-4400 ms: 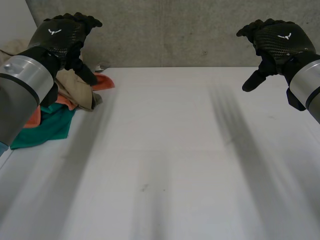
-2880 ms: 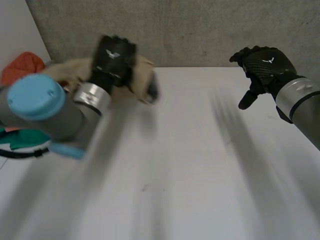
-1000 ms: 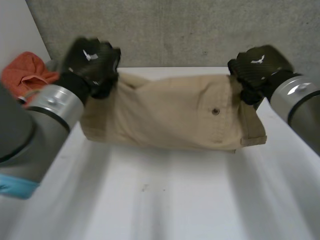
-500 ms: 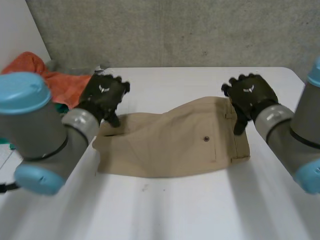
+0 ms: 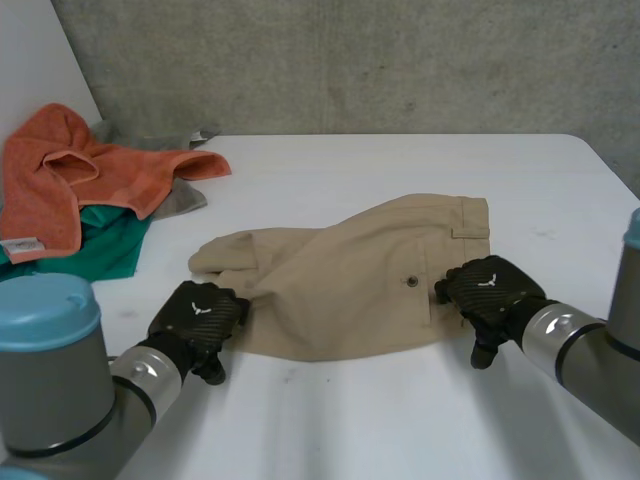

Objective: Fold the laundry.

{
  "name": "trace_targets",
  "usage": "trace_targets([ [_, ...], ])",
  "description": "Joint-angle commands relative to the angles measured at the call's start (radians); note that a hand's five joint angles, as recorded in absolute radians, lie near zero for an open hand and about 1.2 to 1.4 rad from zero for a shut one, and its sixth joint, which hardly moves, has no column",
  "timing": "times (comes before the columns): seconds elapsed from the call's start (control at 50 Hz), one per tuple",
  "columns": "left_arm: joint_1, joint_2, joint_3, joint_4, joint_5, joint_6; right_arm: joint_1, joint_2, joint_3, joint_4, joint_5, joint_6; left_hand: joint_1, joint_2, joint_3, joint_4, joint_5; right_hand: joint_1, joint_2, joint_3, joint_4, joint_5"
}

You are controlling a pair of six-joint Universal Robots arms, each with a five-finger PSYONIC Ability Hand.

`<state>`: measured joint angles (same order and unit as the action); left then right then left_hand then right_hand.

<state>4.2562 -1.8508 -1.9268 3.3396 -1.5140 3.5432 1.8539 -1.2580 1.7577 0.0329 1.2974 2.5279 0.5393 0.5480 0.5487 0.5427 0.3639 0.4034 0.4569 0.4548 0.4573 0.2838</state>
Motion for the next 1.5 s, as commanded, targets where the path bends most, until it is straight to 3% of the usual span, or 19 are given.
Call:
trace_targets([
  [0.02, 0.008, -0.103, 0.066, 0.017, -0.002, 0.002, 0.004, 0.120, -0.023, -0.136, 0.002, -0.009, -0.059, -0.067, -0.068, -0.062, -0.058, -0.089, -0.143, -0.141, -0.143, -0.144],
  [0.24, 0.007, -0.163, 0.127, 0.104, -0.005, 0.016, 0.007, 0.184, -0.073, -0.200, 0.003, -0.008, -0.053, -0.062, -0.062, -0.056, -0.052, 0.007, -0.046, -0.044, -0.047, -0.048],
  [0.4, 0.004, -0.251, 0.195, 0.121, -0.008, 0.108, 0.010, 0.219, -0.113, -0.208, 0.005, -0.008, 0.012, 0.003, 0.002, 0.008, 0.013, 0.166, 0.112, 0.115, 0.112, 0.111],
  [0.68, 0.008, -0.337, 0.293, 0.164, -0.008, 0.168, 0.010, 0.298, -0.185, -0.234, 0.013, -0.009, 0.361, 0.352, 0.351, 0.358, 0.362, 0.333, 0.280, 0.282, 0.279, 0.278],
  [0.82, 0.007, -0.358, 0.325, 0.170, -0.009, 0.169, 0.010, 0.327, -0.224, -0.240, 0.013, -0.009, 0.610, 0.601, 0.601, 0.607, 0.611, 0.600, 0.547, 0.549, 0.546, 0.545],
  [0.9, 0.007, -0.361, 0.350, 0.169, -0.009, 0.169, 0.011, 0.338, -0.248, -0.251, 0.013, -0.009, 0.856, 0.847, 0.847, 0.853, 0.857, 0.920, 0.867, 0.869, 0.866, 0.865],
  [0.96, 0.005, -0.355, 0.362, 0.169, -0.014, 0.169, 0.011, 0.335, -0.271, -0.255, 0.014, -0.009, 0.857, 0.848, 0.848, 0.854, 0.858, 0.993, 0.939, 0.941, 0.939, 0.938],
  [1.06, -0.004, -0.279, 0.404, 0.153, -0.020, 0.168, 0.011, 0.286, -0.320, -0.237, 0.019, -0.005, 0.857, 0.848, 0.848, 0.854, 0.858, 0.993, 0.939, 0.941, 0.939, 0.938],
  [1.26, -0.004, 0.039, 0.492, 0.153, -0.041, 0.149, 0.001, -0.007, -0.452, -0.130, 0.022, 0.009, 0.857, 0.848, 0.848, 0.854, 0.858, 0.993, 0.939, 0.941, 0.939, 0.938],
  [1.5, -0.007, 0.277, 0.562, 0.074, -0.048, 0.046, 0.011, -0.214, -0.506, -0.064, 0.037, 0.028, 0.857, 0.848, 0.848, 0.854, 0.858, 0.993, 0.939, 0.941, 0.939, 0.938],
])
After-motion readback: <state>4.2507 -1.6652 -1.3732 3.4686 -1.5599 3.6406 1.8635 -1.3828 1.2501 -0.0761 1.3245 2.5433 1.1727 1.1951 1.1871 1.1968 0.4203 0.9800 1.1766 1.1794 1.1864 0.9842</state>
